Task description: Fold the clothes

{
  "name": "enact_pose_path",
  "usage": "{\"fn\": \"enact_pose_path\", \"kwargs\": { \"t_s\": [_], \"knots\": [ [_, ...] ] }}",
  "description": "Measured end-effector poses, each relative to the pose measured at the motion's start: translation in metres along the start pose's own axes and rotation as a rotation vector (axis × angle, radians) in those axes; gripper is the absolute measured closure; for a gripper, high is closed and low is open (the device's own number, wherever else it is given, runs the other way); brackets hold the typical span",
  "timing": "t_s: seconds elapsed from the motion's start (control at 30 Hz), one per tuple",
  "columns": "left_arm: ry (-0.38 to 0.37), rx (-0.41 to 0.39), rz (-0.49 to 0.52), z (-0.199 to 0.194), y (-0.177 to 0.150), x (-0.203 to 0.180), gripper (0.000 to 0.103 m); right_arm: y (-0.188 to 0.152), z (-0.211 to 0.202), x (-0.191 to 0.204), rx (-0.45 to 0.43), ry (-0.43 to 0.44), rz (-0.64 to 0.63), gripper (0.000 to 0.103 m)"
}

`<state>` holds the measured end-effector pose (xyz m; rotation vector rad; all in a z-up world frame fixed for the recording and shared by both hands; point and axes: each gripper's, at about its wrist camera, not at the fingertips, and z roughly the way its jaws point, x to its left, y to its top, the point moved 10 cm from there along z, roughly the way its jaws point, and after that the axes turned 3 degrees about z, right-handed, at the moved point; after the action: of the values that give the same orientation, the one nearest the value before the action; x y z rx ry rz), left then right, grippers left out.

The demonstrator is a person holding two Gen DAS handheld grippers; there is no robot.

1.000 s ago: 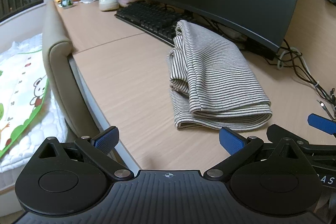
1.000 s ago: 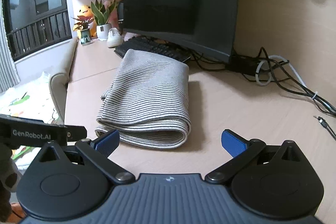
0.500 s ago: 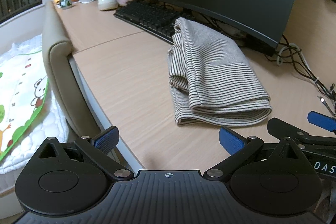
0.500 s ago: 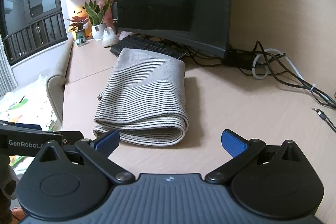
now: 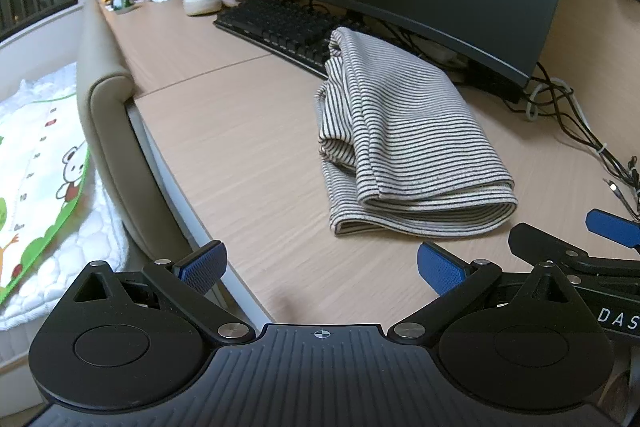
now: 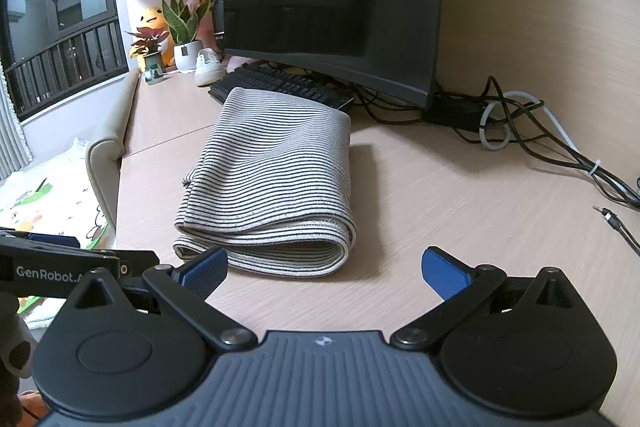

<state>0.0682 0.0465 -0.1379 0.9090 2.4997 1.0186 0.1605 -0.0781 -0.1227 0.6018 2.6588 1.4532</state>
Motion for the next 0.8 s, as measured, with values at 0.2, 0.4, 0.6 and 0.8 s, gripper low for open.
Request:
{"fn": "enact_pose_path", "kwargs": {
  "t_s": [0.2, 0.4, 0.6, 0.8],
  "knots": [
    [0.000, 0.005, 0.003, 0.0020, 0.0009, -0.0010, 0.000, 0.0002, 0.0008, -0.0015, 0.003, 0.000, 0.001, 0.000],
    [0.001, 0.009, 0.000, 0.0035, 0.0013, -0.0002, 0.000, 0.0003, 0.0021, -0.0013, 0.011, -0.003, -0.010, 0.000],
    [0.000, 0.004, -0.001, 0.0029, 0.0039, -0.0020, 0.000, 0.0033, -0.0007, -0.0010, 0.002, -0.005, -0.021, 0.000],
    [0.000, 0.011, -0.003, 0.0040, 0.0020, -0.0029, 0.000, 0.0008, 0.0005, -0.0030, 0.011, -0.005, -0.018, 0.000]
  ]
}}
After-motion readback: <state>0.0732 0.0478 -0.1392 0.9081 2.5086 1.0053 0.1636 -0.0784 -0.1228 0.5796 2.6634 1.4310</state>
